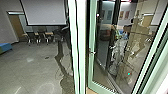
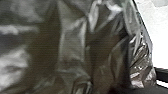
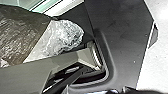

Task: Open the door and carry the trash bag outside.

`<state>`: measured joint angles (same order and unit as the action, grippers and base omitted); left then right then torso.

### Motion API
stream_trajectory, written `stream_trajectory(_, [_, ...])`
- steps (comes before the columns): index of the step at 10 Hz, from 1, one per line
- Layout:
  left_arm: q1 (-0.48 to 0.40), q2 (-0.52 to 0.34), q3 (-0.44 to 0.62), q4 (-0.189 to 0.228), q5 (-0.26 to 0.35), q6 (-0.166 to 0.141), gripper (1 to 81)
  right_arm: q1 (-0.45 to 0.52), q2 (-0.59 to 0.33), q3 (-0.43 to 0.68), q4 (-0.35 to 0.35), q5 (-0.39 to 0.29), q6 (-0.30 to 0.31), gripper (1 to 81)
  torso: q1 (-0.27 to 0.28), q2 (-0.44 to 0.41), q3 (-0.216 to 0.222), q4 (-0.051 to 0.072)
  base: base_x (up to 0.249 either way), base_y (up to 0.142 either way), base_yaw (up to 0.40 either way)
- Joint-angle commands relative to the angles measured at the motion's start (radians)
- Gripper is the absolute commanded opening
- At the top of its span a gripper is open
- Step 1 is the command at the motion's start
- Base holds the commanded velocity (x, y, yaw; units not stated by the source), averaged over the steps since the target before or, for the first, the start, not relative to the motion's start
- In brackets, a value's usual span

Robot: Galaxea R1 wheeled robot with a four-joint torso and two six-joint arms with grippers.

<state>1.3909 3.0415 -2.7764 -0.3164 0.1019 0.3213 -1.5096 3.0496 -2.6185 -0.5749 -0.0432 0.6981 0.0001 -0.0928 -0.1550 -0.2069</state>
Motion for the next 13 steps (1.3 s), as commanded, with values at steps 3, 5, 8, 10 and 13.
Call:
stream_trajectory(3, [-0.059, -0.001, -0.002, 0.005, 0.062, 0.01, 1.0, -0.001, 0.022, 0.01, -0.05, -0.019, -0.023, 81.1, 0.0, 0.0, 0.0, 0.0, 0.0, 0.0, 0.0])
stream_trajectory(5, [-0.059, 0.004, -0.002, 0.007, 0.062, 0.009, 1.0, -0.01, 0.034, -0.04, 0.069, 0.016, -0.134, 81.1, 0.0, 0.0, 0.0, 0.0, 0.0, 0.0, 0.0])
stream_trajectory(8, [-0.06, 0.004, -0.002, 0.008, 0.061, 0.009, 1.0, 0.007, 0.054, -0.132, 0.522, 0.039, -0.564, 81.1, 0.0, 0.0, 0.0, 0.0, 0.0, 0.0, 0.0])
stream_trajectory(10, [-0.06, -0.001, -0.002, 0.007, 0.052, 0.007, 1.0, 0.021, 0.034, -0.092, 0.53, 0.036, -0.588, 81.1, 0.0, 0.0, 0.0, 0.0, 0.0, 0.0, 0.0])
stream_trajectory(13, [-0.06, -0.004, -0.003, 0.007, 0.05, 0.009, 1.0, 0.041, 0.037, -0.093, 0.533, 0.025, -0.582, 81.1, 0.0, 0.0, 0.0, 0.0, 0.0, 0.0, 0.0])
